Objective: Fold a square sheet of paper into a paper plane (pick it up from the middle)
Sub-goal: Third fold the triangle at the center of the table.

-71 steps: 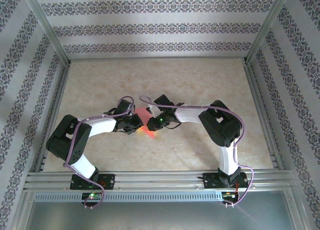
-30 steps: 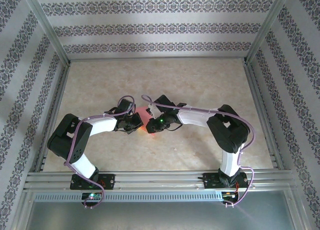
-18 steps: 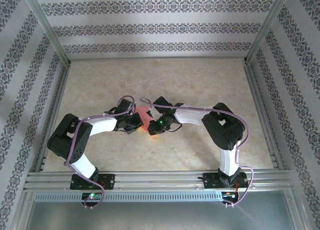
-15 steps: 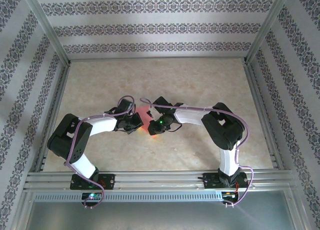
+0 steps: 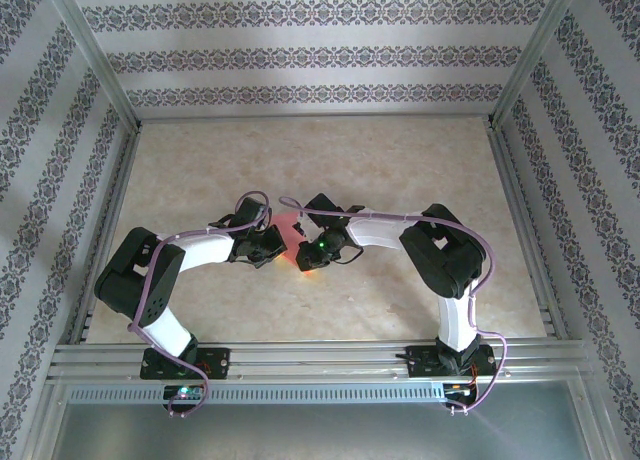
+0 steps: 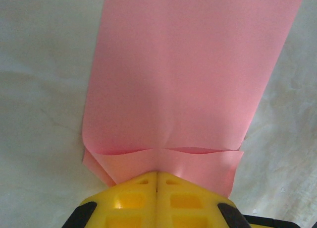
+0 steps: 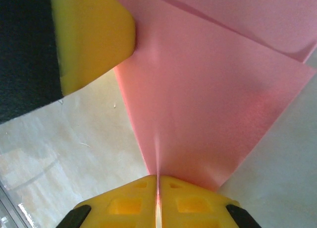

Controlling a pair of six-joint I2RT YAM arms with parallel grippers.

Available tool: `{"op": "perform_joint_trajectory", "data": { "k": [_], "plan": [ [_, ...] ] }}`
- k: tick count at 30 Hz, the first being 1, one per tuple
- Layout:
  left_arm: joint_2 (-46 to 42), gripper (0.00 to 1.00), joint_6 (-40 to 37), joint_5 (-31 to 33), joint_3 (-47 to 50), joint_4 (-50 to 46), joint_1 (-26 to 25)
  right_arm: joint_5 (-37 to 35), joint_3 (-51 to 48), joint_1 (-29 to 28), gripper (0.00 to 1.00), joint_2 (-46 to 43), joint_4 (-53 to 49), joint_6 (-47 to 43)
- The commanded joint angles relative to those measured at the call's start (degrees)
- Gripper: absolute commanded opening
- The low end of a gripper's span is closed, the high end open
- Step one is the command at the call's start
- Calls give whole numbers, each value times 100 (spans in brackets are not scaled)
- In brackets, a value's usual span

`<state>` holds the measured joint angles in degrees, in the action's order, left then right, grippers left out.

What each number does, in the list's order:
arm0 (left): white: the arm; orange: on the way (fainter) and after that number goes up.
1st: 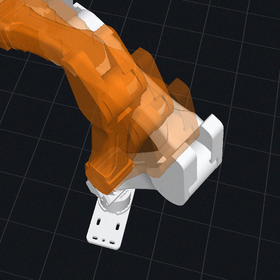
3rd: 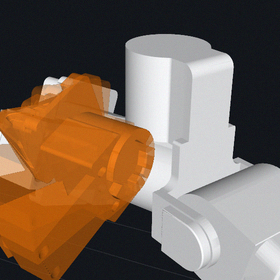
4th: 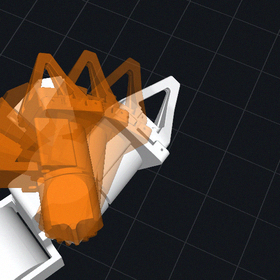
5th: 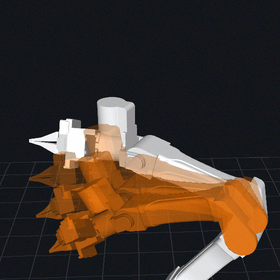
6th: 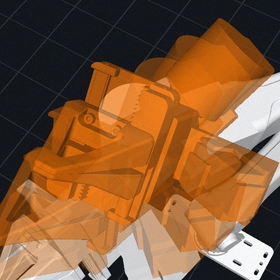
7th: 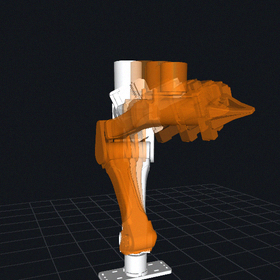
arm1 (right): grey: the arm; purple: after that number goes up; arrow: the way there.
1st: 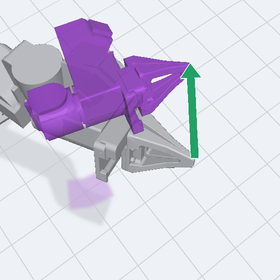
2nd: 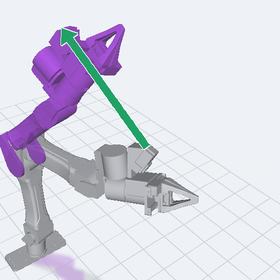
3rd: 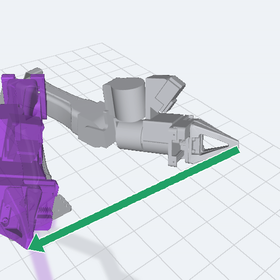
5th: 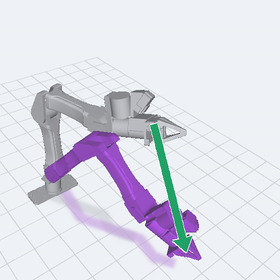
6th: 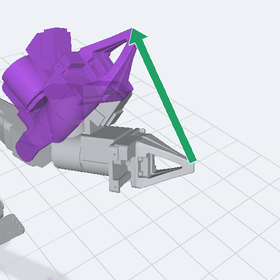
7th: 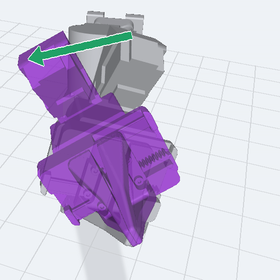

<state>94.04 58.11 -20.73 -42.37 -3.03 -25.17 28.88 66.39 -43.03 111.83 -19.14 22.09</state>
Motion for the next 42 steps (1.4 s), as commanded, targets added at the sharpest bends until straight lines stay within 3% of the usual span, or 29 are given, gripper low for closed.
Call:
{"op": "perform_joint_trajectory", "data": {
  "k": [1, 20, 26, 42],
  "plan": [
    [236, 2, 16, 459, 109, -751, -51, -149, 53, -48, 12, 113, -277, -150],
    [290, 2, -71, 526, 11, -885, -56, 306, -756, 1, 11, -606, -697, -433],
    [282, 2, -73, 435, 23, -766, -50, 351, -762, 155, 11, -1204, -258, -376],
    [161, 2, -96, 341, 9, -655, -51, 21, 77, -71, 9, -132, -89, -226]
  ]
}}
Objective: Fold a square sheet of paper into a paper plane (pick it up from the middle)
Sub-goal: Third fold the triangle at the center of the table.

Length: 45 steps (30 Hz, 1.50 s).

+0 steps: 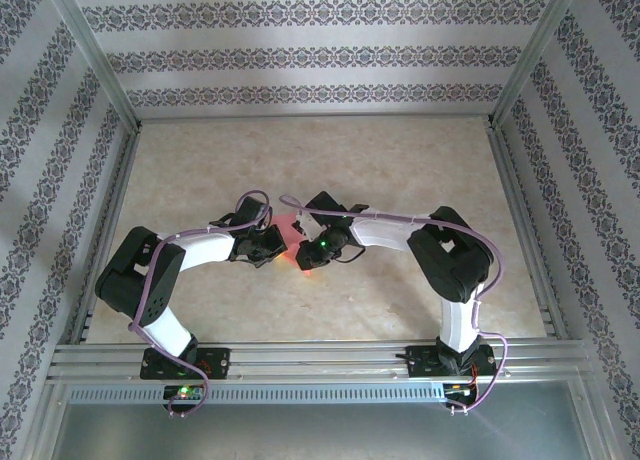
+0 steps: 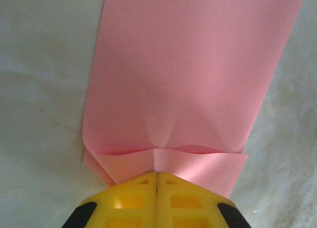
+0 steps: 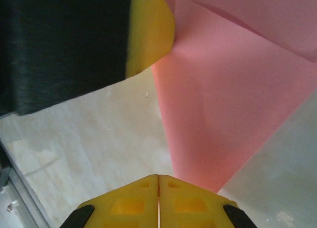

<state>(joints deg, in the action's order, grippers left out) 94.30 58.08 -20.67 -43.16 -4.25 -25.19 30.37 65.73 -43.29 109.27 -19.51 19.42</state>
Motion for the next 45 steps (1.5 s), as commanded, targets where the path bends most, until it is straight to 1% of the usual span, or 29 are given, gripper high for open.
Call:
{"op": "perform_joint_trajectory", "data": {
  "k": [1, 5, 9, 15, 22, 29, 36, 45],
  "plan": [
    [118, 2, -102, 330, 64, -526, -49, -141, 135, -63, 9, 147, -69, 36],
    [-17, 3, -235, 246, -22, -451, -50, -261, 79, -58, 9, 265, -162, 8],
    [-350, 7, -468, 70, -96, -279, -60, -397, 93, -57, 8, 399, -275, 26],
    [-623, 8, -274, -161, 243, 409, -219, -453, 56, -58, 6, 481, -321, 97],
    [-351, 7, -193, -48, 251, 553, -443, -454, 78, -44, 6, 522, -370, 127],
    [-90, 6, -151, -191, 269, 809, -579, -453, 98, -31, 5, 556, -414, 183],
    [-26, 6, -183, -243, 434, 1050, -603, -447, 128, -15, 5, 596, -464, 214],
    [-139, 6, -448, 185, 611, 786, -565, -530, 109, -10, 5, 667, -610, 235]
  ]
}}
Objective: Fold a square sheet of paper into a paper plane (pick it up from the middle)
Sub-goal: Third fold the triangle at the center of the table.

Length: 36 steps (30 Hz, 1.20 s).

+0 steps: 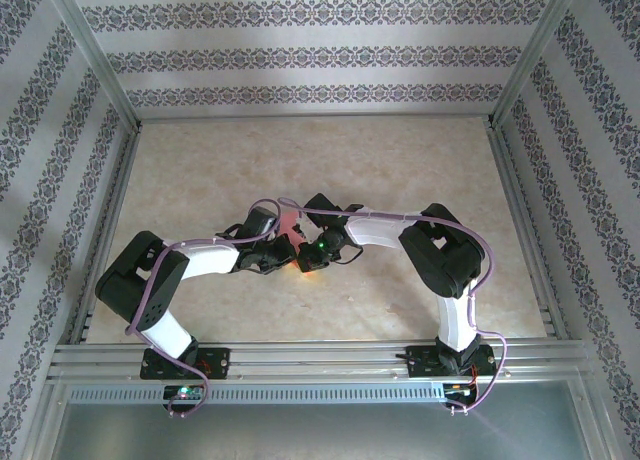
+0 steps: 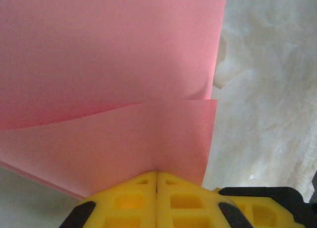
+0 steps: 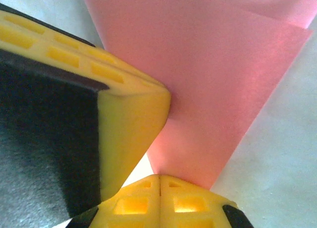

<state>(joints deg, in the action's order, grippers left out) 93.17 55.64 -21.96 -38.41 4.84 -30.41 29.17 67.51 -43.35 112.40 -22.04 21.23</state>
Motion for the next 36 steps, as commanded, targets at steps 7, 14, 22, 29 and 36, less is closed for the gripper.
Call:
{"op": "perform_joint_trajectory", "data": {
  "k": [7, 14, 22, 29, 36],
  "plan": [
    [-121, 6, -402, 372, 340, -226, 387, -624, -207, 7, 5, 434, -623, -53],
    [-292, 6, -653, 321, 615, -305, 1116, -719, -314, 11, 5, 492, -678, 12],
    [-914, 7, -880, 348, 979, -561, 1746, -825, -338, 11, 4, 564, -696, 177],
    [-1642, 7, -1111, 526, 871, -1108, 1908, -878, -378, 26, 4, 538, -653, 316],
    [-2021, 8, -1023, 387, 320, -1127, 1388, -1071, -676, 234, 4, 65, -249, 942]
  ]
}}
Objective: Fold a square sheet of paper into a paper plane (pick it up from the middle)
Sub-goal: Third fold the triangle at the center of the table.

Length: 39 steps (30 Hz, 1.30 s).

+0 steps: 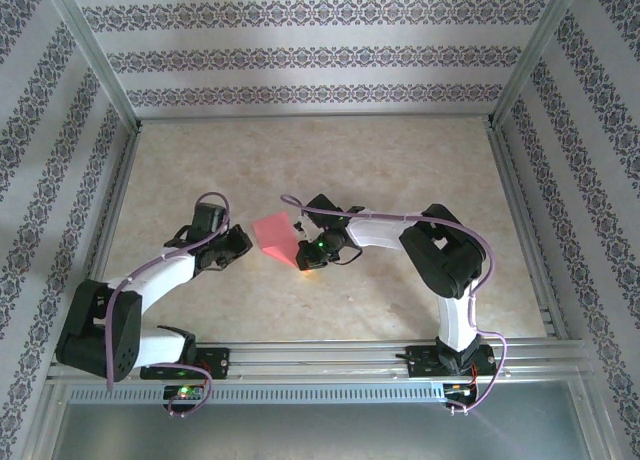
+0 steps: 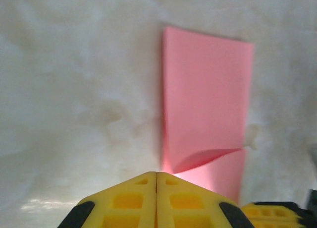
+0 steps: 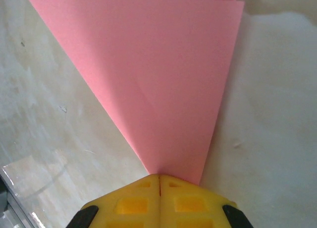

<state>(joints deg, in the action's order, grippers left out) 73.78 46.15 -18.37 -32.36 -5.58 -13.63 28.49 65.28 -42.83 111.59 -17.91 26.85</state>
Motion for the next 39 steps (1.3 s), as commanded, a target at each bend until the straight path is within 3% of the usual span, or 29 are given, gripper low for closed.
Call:
{"op": "perform_joint_trajectory", "data": {
  "k": [1, 10, 16, 27, 34, 39],
  "plan": [
    [0, 8, -10, 4, -365, 31, -438, -1058, -526, 239, 4, 44, -576, 514],
    [1640, 8, 885, -684, -862, 2144, -1353, -722, -819, 605, 5, -434, -6, 1161],
    [2388, 7, 1265, -741, -1107, 2815, -1604, -472, -833, 678, 5, -411, 138, 1304],
    [2700, 4, 1341, -397, -704, 2670, -1685, -114, -807, 775, 6, -484, 259, 1297],
    [2850, 3, 1010, -432, -797, 2350, -1683, 435, -538, 839, 11, -886, 442, 992],
    [2895, 2, 431, -528, -1014, 1905, -1665, 352, -372, 856, 11, -889, 252, 458]
  ]
}}
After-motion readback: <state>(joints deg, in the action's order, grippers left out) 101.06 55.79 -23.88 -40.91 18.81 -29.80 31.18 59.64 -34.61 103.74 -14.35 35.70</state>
